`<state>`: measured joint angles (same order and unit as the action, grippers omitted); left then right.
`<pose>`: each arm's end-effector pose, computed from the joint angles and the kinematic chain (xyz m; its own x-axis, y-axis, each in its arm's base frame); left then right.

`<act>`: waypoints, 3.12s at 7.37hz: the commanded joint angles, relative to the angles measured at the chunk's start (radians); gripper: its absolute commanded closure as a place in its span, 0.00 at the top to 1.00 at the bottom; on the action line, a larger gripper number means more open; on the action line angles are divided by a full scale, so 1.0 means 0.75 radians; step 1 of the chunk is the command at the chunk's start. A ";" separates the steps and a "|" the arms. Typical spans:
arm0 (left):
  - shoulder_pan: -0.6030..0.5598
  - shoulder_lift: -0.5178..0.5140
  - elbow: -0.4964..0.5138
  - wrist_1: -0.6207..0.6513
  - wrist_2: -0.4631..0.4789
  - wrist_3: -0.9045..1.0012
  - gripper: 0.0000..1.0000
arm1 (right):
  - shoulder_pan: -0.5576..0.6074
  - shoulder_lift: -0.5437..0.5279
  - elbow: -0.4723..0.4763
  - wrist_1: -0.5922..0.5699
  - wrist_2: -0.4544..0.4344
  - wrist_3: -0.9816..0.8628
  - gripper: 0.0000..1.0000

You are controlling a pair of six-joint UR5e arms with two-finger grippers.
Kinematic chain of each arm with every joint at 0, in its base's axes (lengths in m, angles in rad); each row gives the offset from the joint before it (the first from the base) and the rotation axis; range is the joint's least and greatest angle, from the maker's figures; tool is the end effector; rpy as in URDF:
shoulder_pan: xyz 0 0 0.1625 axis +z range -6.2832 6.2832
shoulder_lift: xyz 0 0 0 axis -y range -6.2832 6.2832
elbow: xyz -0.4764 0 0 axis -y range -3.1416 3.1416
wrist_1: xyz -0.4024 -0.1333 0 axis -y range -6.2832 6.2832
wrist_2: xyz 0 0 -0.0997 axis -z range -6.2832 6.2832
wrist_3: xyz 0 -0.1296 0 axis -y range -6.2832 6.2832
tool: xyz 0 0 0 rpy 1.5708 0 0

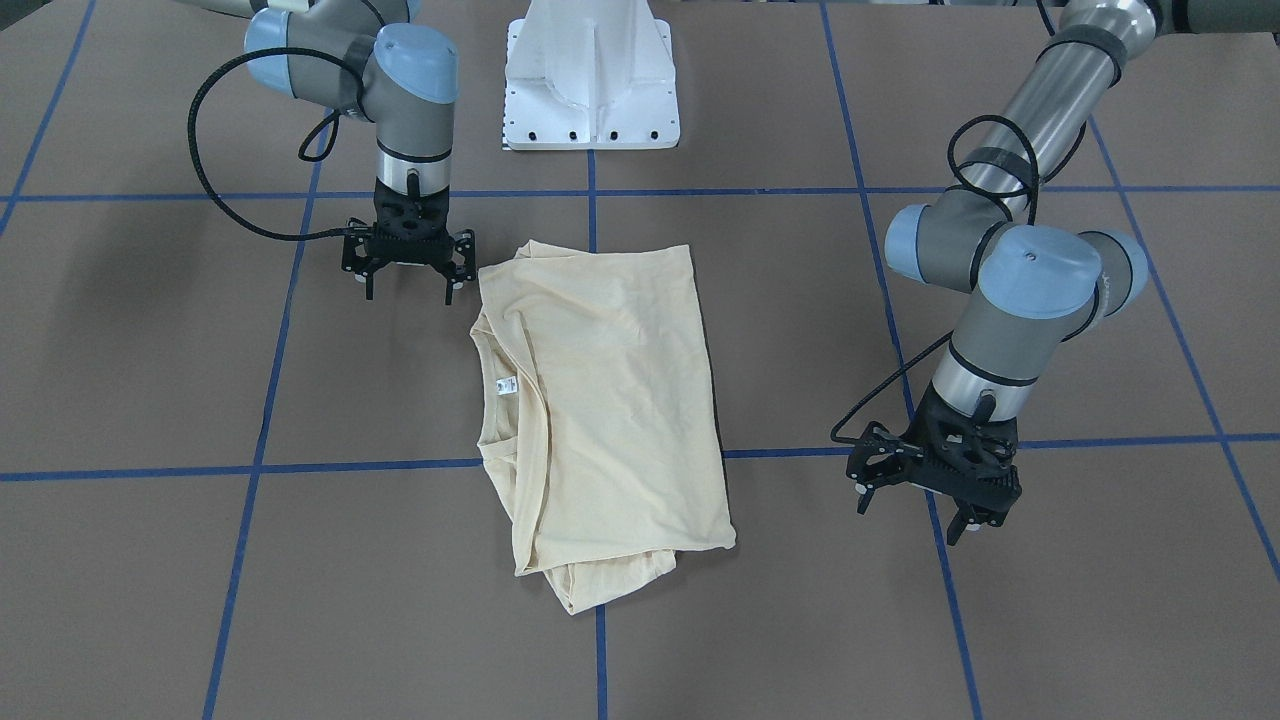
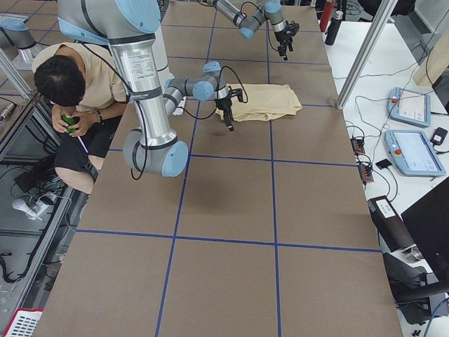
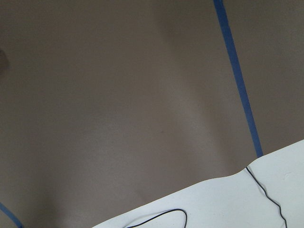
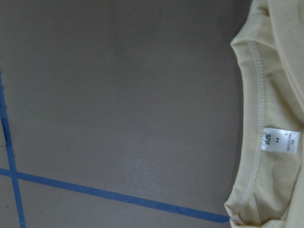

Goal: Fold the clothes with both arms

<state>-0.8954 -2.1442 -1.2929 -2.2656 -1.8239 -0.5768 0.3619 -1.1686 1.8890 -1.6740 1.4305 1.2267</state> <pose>0.4233 -0.6898 0.4310 0.7106 0.4109 -0.5711 0.0533 0.7780 0.6260 -0.5491 -0.3698 0.3824 0.8618 -0.0309 0.5064 -0.1440 0.9422 0.3026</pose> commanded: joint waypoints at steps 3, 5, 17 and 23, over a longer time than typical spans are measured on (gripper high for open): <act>0.004 0.004 0.000 0.000 -0.002 -0.008 1.00 | 0.125 0.351 -0.278 0.100 0.080 0.031 0.99; 0.012 0.020 -0.010 -0.008 0.000 -0.012 1.00 | 0.149 0.490 -0.654 0.369 0.089 0.015 0.88; 0.055 0.045 -0.008 -0.057 0.006 -0.068 1.00 | 0.219 0.354 -0.521 0.387 0.201 -0.220 0.00; 0.055 0.053 -0.049 -0.049 -0.004 -0.072 1.00 | 0.321 0.251 -0.384 0.395 0.270 -0.204 1.00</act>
<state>-0.8544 -2.1057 -1.3110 -2.3072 -1.8217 -0.6288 0.5759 -0.9665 1.5544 -1.3731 1.5988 1.0673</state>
